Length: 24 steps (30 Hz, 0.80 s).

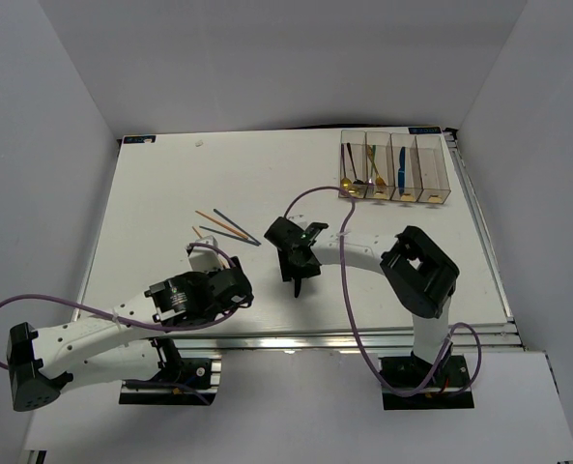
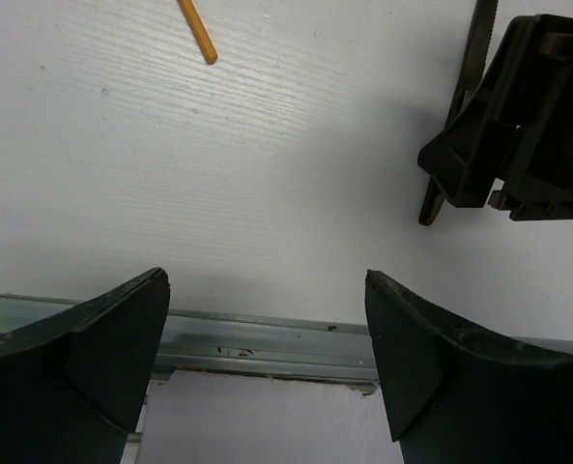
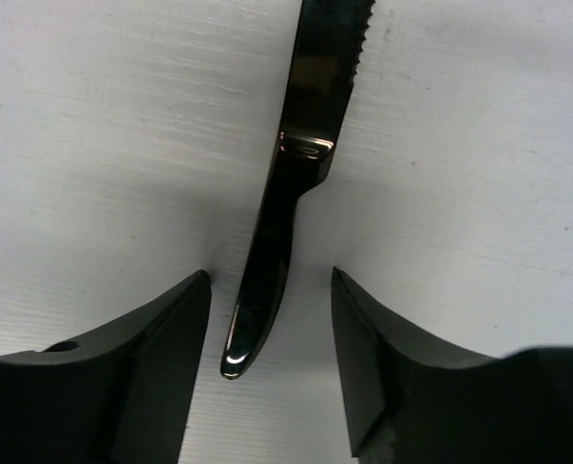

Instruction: Sort the eating utensils into containers

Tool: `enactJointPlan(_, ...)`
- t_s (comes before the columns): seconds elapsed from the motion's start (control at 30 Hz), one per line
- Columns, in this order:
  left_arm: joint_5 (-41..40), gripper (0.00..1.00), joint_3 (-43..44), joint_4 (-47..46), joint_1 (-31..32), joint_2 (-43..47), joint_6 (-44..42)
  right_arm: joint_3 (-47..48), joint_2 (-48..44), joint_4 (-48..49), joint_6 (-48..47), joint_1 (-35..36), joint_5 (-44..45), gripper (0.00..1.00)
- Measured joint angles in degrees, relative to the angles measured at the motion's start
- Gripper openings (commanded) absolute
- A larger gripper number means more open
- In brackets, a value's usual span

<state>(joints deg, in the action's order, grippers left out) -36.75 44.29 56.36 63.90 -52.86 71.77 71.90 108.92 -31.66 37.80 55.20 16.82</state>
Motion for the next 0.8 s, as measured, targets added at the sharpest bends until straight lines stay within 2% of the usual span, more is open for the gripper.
enactJointPlan(0.13, 0.00, 0.91, 0.00, -0.09, 0.00, -0.02, -0.39, 1.84, 1.38, -0.83, 1.51, 0.24, 0.20, 0.44)
enactJointPlan(0.3, -0.87, 0.91, 1.42, 2.45, 0.00, 0.33, -0.72, 1.42, 1.42, -0.42, 2.64, 0.28, 0.22, 0.25)
enactJointPlan(0.37, -2.25, 0.91, 3.80, 5.05, 0.00, 0.55, -0.98, 0.72, 1.25, 0.13, 2.86, 0.28, 0.20, 0.18)
enactJointPlan(0.5, -7.23, 0.91, 11.37, 10.78, -0.02, 0.76, -2.29, -0.22, 0.96, 1.14, 3.02, 0.28, 0.17, 0.13)
enactJointPlan(0.6, -12.90, 0.94, 16.81, 14.21, -0.02, 1.07, -4.13, -0.83, 0.59, 1.79, 2.97, 0.28, 0.15, 0.00)
enactJointPlan(0.8, -26.01, 0.98, 18.32, 18.12, 0.00, 2.43, -6.36, -0.46, 0.11, 1.79, 2.78, 0.33, 0.22, 0.00)
